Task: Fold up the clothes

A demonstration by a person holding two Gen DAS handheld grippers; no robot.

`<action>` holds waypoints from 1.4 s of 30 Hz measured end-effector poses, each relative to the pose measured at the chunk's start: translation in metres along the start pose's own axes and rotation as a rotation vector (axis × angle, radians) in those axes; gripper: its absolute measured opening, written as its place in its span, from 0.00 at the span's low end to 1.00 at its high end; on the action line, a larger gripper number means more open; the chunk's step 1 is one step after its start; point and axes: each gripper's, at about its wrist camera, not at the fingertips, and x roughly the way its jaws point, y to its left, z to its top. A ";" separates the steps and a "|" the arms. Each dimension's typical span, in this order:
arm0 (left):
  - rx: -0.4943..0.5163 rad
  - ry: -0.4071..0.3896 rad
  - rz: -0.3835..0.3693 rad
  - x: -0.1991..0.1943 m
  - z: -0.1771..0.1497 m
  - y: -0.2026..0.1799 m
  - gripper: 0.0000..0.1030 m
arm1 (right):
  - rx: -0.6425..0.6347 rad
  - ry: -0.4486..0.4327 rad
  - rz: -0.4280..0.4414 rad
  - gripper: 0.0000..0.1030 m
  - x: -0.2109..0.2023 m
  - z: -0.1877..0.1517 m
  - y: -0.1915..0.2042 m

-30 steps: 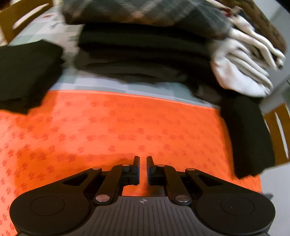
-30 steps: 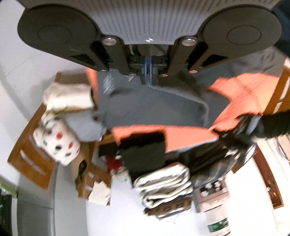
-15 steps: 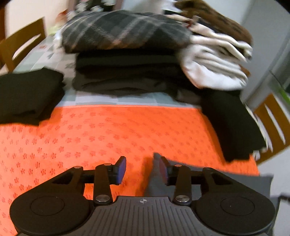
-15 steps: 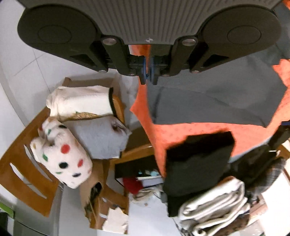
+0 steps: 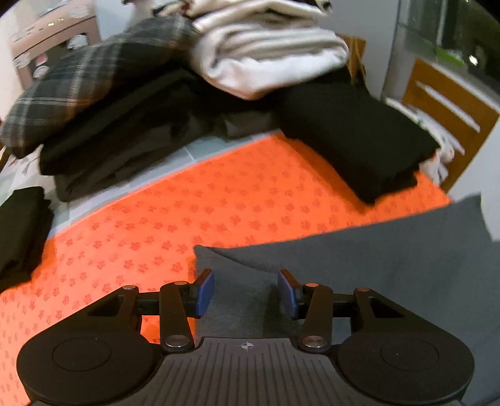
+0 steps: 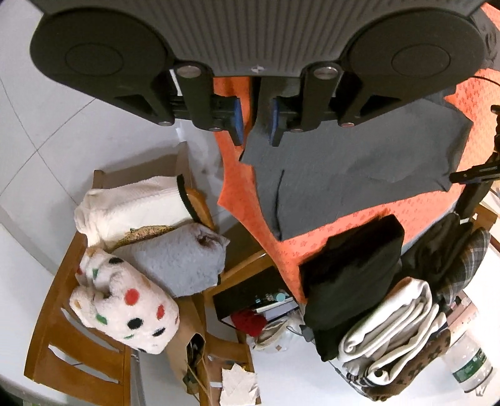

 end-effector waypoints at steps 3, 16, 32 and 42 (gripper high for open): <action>0.011 0.020 0.015 0.012 -0.004 -0.002 0.44 | 0.009 0.000 -0.008 0.26 0.004 -0.003 0.002; -0.144 -0.065 0.005 0.011 -0.018 0.018 0.04 | 0.132 -0.029 0.039 0.34 0.031 0.004 -0.014; -0.447 -0.151 0.049 -0.005 -0.016 0.070 0.15 | -0.121 -0.116 0.021 0.03 0.050 0.053 0.037; -0.482 -0.214 0.013 -0.030 -0.022 0.078 0.38 | -0.180 -0.102 -0.070 0.07 0.060 0.048 0.043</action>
